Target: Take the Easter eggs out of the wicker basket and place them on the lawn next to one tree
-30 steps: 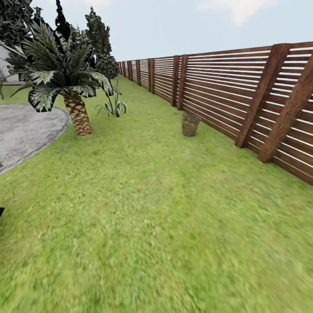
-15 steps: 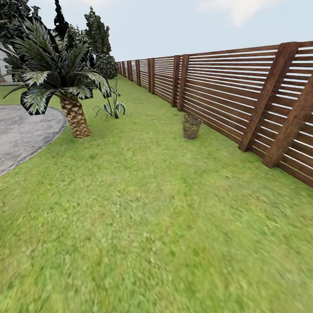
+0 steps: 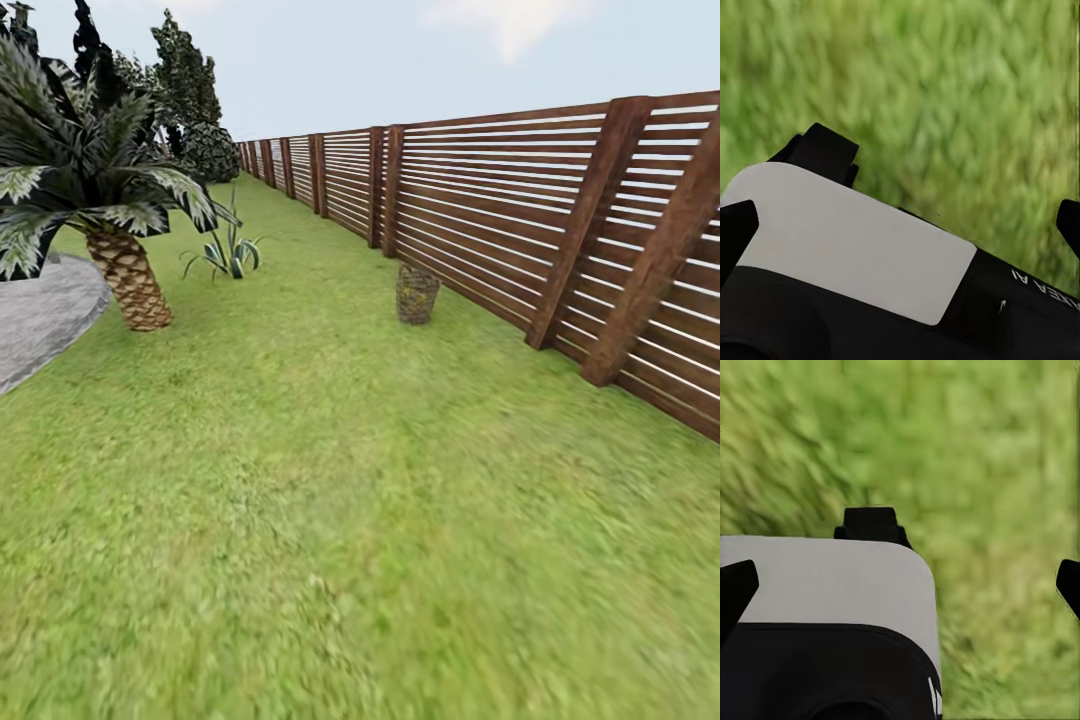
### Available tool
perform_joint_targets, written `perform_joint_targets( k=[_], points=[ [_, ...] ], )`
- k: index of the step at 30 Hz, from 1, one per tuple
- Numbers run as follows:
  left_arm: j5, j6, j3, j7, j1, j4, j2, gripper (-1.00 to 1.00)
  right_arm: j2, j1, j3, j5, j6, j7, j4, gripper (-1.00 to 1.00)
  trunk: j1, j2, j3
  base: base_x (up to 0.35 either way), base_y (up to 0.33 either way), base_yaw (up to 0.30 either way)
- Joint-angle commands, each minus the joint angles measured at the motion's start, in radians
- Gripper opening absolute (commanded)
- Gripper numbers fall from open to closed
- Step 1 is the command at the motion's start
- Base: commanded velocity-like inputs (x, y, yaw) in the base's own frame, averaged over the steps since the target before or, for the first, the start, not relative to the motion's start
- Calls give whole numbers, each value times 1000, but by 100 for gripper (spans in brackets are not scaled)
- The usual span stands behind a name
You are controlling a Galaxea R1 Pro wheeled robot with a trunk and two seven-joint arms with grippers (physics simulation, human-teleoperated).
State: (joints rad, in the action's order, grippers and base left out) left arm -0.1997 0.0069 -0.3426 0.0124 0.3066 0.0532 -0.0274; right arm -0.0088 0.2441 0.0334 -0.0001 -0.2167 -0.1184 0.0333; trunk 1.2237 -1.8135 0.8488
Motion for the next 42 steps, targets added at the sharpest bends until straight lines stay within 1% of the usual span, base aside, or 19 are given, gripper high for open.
perform_joint_targets(
  k=[1,7,14,17,28,42],
  points=[
    [-10,1,2,1,0,1,0,100,0,1,3,0,-6,-3,4,100,1,0,1,337,0,-11],
    [-10,1,2,1,0,1,0,100,0,1,3,0,-6,-3,4,100,1,0,1,337,0,-48],
    [-10,2,2,1,0,1,0,100,0,2,3,0,-6,-3,4,100,1,0,1,337,0,-249],
    [-10,2,2,1,0,1,0,100,1,2,3,0,-6,-3,4,100,1,0,1,337,0,-111],
    [-10,2,2,1,0,1,0,100,-2,2,4,-3,0,-3,6,100,1,0,1,337,0,-7],
    [-10,2,2,1,0,1,0,100,3,1,3,0,-6,-3,5,100,1,0,1,337,0,0]
  ],
)
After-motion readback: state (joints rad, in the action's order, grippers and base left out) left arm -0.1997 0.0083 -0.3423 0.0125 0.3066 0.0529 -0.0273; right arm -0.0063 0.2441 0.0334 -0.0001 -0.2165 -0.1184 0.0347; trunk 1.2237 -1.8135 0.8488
